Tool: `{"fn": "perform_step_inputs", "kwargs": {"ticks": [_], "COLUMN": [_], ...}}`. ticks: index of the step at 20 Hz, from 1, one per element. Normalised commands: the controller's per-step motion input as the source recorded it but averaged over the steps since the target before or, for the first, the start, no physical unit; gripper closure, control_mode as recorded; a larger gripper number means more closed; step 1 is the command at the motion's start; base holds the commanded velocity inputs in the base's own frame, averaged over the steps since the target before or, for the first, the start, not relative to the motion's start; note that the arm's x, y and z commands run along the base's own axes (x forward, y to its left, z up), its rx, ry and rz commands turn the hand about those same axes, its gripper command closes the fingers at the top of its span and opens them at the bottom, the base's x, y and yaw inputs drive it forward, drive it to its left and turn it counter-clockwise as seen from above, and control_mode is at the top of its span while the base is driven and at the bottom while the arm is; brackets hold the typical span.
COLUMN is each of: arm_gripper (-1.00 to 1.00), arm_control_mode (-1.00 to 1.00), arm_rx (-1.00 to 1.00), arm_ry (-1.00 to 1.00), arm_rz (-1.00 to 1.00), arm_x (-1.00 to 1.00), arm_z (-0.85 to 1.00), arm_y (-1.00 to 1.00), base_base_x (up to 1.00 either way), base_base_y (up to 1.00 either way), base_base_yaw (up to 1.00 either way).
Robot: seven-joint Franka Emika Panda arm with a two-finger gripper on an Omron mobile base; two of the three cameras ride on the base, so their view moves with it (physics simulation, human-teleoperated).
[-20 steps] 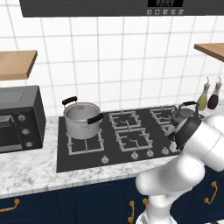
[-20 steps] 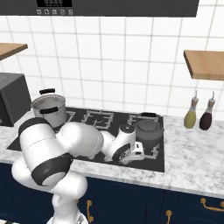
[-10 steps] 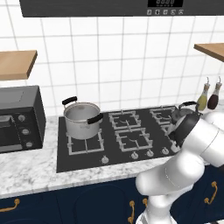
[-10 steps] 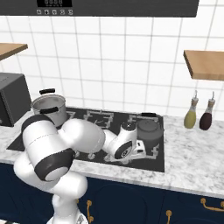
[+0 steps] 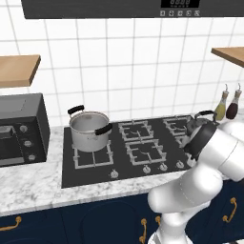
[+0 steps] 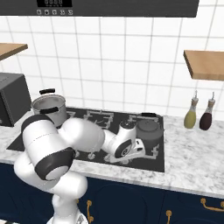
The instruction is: Pick the kettle from the counter and place it on a stove burner. Then turn the burner on.
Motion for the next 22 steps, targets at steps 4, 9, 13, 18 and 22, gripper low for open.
{"fn": "perform_step_inputs", "kwargs": {"ticks": [4, 9, 13, 18, 22], "arm_gripper": [1.0, 1.0, 1.0, 1.0, 1.0], "arm_control_mode": [-1.0, -1.0, -1.0, -1.0, -1.0], "arm_rx": [-0.13, -0.11, -0.03, 0.0, 0.0], "arm_ry": [-0.16, -0.14, -0.11, -0.08, -0.04], "arm_rz": [0.24, 0.23, 0.19, 0.18, 0.19], "arm_x": [-0.49, -0.41, -0.04, 0.0, 0.0], "arm_z": [-0.16, -0.03, -0.01, 0.0, 0.06], "arm_y": [0.0, 0.0, 0.0, 0.0, 0.0], "base_base_x": [0.0, 0.0, 0.0, 0.0, 0.0], "base_base_y": [0.0, 0.0, 0.0, 0.0, 0.0], "base_base_yaw": [0.0, 0.0, 0.0, 0.0, 0.0]}}
